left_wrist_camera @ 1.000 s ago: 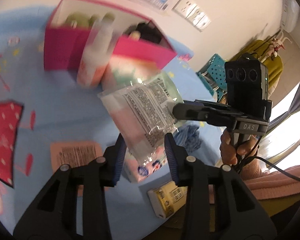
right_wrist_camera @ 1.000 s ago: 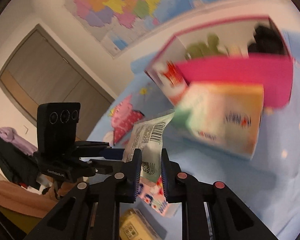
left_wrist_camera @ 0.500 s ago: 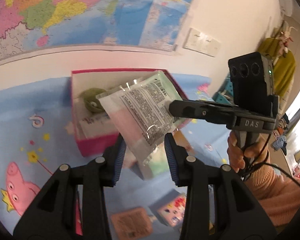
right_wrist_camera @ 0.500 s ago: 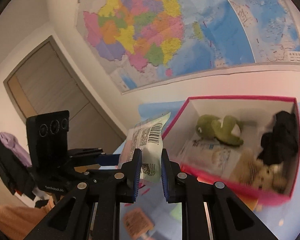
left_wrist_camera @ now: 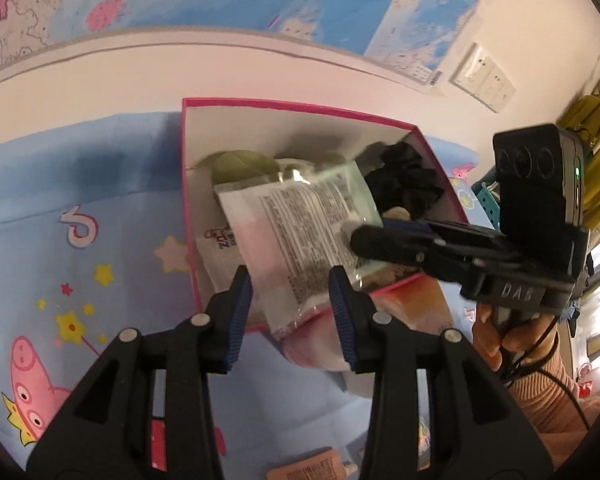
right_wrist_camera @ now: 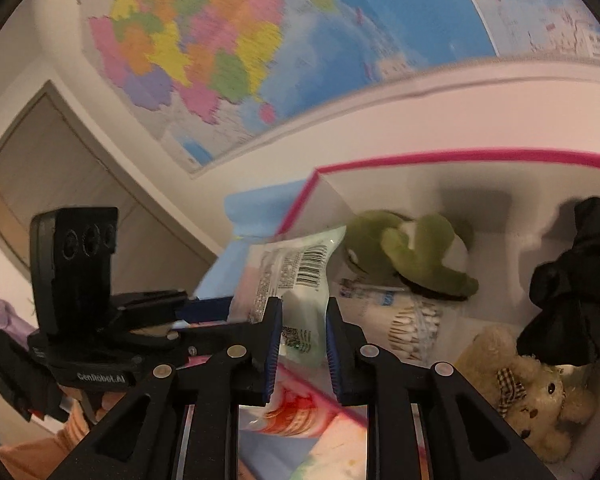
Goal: Organize soft objects
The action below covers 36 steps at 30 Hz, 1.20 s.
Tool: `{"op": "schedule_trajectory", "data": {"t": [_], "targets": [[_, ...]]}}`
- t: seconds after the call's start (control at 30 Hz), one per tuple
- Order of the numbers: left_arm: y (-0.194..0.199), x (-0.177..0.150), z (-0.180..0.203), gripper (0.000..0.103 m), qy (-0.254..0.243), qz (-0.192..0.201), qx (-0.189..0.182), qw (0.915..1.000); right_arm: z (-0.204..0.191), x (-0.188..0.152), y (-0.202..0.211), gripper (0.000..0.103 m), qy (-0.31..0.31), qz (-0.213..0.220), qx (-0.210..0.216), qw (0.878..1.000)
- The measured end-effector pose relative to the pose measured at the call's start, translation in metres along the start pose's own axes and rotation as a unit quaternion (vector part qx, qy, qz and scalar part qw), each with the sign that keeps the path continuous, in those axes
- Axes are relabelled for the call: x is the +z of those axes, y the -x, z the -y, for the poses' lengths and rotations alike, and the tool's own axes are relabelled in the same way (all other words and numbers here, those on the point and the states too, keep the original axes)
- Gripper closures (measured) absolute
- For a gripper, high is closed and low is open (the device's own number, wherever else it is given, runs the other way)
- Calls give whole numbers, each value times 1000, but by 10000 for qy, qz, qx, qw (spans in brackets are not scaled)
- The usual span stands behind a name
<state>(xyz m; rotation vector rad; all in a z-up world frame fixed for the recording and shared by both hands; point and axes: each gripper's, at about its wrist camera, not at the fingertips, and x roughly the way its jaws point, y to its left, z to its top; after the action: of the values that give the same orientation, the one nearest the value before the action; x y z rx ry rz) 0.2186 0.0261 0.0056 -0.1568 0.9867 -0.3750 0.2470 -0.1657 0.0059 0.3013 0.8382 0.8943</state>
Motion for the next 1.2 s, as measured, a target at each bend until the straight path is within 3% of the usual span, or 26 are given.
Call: {"op": "schedule_trajectory", "data": {"t": [0.1,0.37,0.53,0.67,0.87,1.03,1.2], "targets": [[-5,2,-5,62,121,-20,76,9999,7,0,-8,59,-104,-120,-323,9994],[15,-17,2,62,13,349,402,9986,5,-11,15,53,57,37,-632,9980],[47,-57,12,59,-338,632,286,9970,0,-32,58,53,120,347,-274,9990],[52,-93,13,59,-379,485,133,9980,-12,-58,84,53,270,342,136,9990],[38,-143,11,59,-213,84,186,9996,-41,-111,73,52,600,-417,734,9946],[31,-175,3,59,172,-105,66,9998,-59,-143,33,52,745,-1125,832,9874],[30,-196,-2,59,531,-154,-26,9985,-70,-160,-2,52,864,-1541,685,9819]]}}
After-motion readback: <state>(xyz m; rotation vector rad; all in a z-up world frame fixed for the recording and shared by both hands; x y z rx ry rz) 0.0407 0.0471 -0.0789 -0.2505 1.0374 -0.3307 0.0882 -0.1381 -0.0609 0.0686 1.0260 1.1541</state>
